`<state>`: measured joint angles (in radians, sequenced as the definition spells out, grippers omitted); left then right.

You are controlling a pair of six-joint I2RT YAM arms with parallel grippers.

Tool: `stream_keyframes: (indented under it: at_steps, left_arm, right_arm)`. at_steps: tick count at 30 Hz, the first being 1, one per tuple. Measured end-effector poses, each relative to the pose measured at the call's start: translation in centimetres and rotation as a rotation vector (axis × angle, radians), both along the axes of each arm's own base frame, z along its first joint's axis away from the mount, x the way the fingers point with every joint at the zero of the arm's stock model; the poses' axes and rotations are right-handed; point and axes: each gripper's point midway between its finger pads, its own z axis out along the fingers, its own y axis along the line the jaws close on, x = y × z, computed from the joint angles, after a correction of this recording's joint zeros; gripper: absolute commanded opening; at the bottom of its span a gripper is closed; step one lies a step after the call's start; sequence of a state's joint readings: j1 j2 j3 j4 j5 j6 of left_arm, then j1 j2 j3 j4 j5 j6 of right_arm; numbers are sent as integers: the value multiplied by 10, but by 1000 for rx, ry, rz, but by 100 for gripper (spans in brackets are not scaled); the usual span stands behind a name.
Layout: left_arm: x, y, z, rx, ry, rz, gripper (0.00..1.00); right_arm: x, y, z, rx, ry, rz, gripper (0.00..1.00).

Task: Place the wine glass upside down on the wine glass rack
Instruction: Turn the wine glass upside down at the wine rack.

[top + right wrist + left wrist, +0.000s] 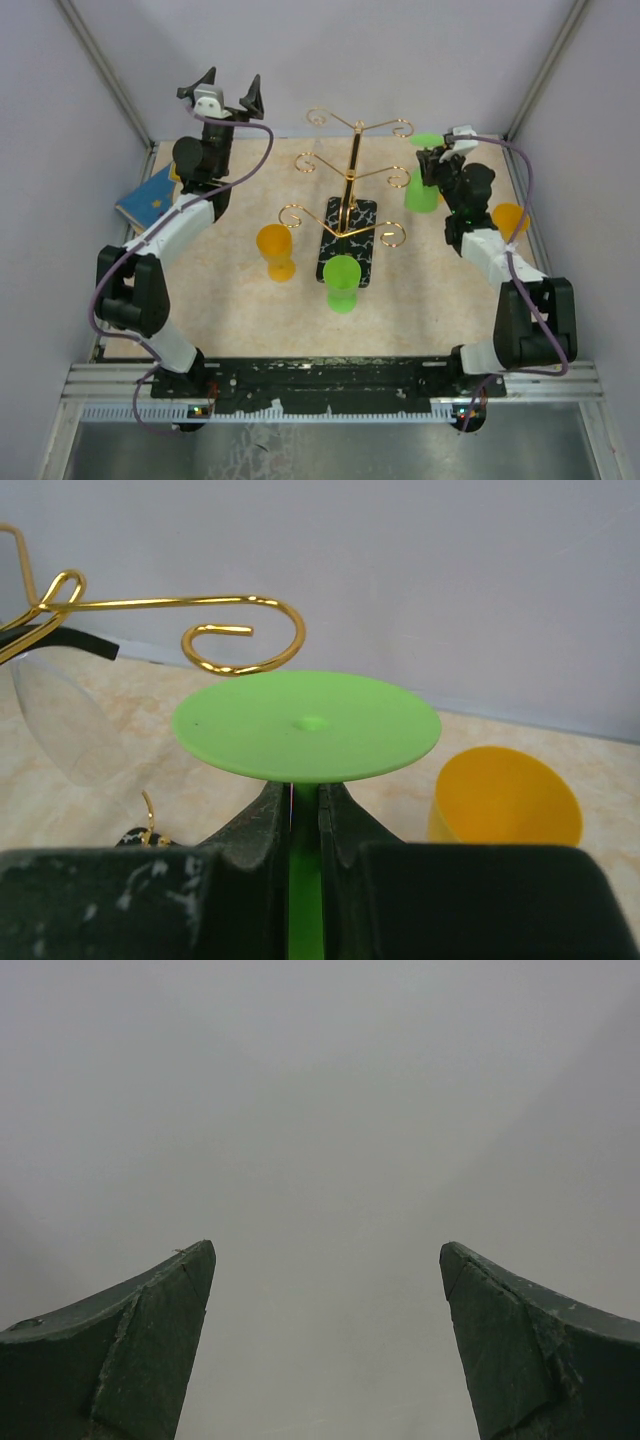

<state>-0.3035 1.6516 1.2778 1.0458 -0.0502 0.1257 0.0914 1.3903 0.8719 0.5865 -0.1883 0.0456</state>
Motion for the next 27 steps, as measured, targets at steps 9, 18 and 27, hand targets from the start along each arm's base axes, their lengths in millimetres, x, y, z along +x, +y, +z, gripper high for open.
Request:
stream_keyframes:
  at_steps: [9, 18, 27]
  left_arm:
    - [11, 3, -7, 11, 10, 3, 99]
    - [20, 4, -12, 15, 18, -8, 99]
    - [24, 7, -9, 23, 12, -12, 99]
  right_arm:
    - [2, 20, -5, -12, -106, 116, 0]
    - [6, 33, -1, -8, -210, 192, 0]
    - [17, 47, -12, -2, -215, 230, 0]
